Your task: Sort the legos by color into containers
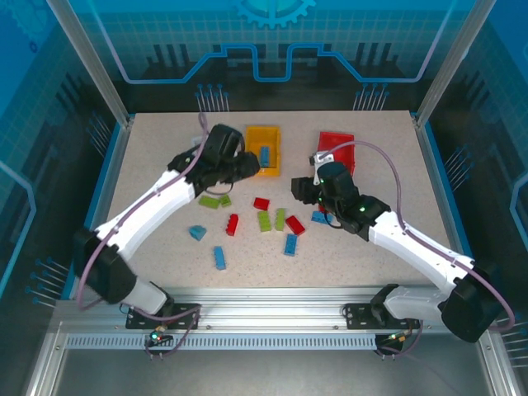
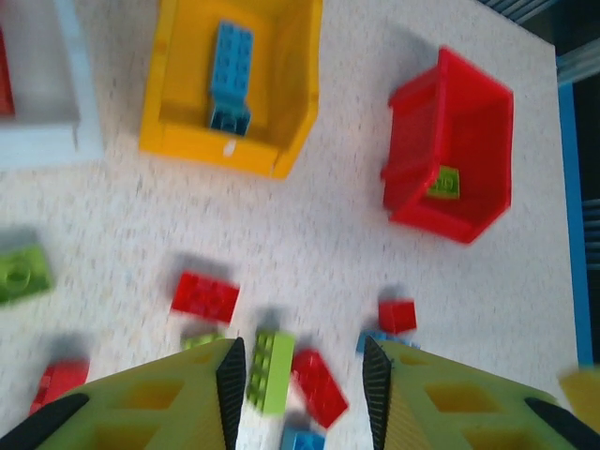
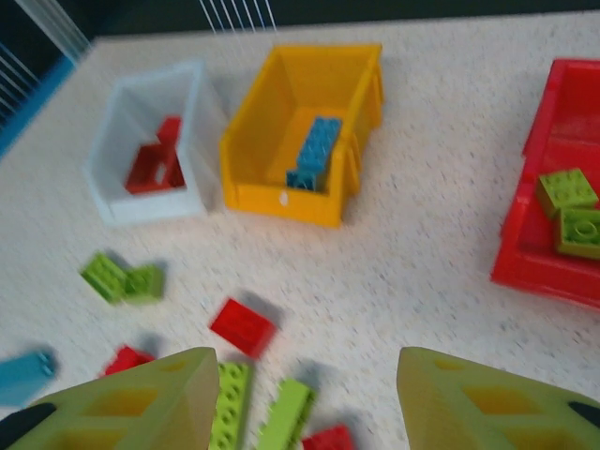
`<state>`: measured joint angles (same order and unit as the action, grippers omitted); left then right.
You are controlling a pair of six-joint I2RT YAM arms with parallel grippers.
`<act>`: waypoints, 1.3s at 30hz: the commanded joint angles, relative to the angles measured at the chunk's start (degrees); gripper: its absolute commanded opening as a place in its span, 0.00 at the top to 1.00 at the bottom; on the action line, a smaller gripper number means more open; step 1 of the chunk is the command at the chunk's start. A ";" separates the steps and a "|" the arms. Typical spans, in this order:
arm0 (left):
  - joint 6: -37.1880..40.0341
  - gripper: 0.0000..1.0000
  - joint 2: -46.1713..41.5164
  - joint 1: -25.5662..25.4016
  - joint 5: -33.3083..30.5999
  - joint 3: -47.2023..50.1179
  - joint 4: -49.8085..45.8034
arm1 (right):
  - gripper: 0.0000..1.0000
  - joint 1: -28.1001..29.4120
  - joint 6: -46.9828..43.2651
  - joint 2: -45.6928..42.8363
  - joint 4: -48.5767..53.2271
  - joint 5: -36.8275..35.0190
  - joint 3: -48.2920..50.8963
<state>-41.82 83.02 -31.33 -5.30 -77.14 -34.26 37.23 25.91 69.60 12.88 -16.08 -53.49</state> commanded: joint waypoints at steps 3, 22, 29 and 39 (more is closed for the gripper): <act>-5.23 0.58 -14.57 -4.41 -3.05 14.60 0.95 | 0.45 5.00 -2.91 9.29 12.76 -0.67 -6.23; -10.37 0.55 -36.44 -8.94 2.09 39.44 8.72 | 0.57 3.66 25.77 42.46 29.86 3.22 -28.93; -10.03 0.55 -35.04 -8.99 2.74 39.24 9.73 | 0.58 3.64 25.96 44.90 28.75 4.44 -29.70; -10.03 0.55 -35.07 -9.01 2.76 39.49 9.82 | 0.61 3.64 26.92 47.30 28.32 6.02 -30.55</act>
<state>-51.16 48.05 -39.92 -3.55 -38.28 -25.12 41.19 51.42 115.96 39.92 -11.29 -83.37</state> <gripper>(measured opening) 0.452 0.395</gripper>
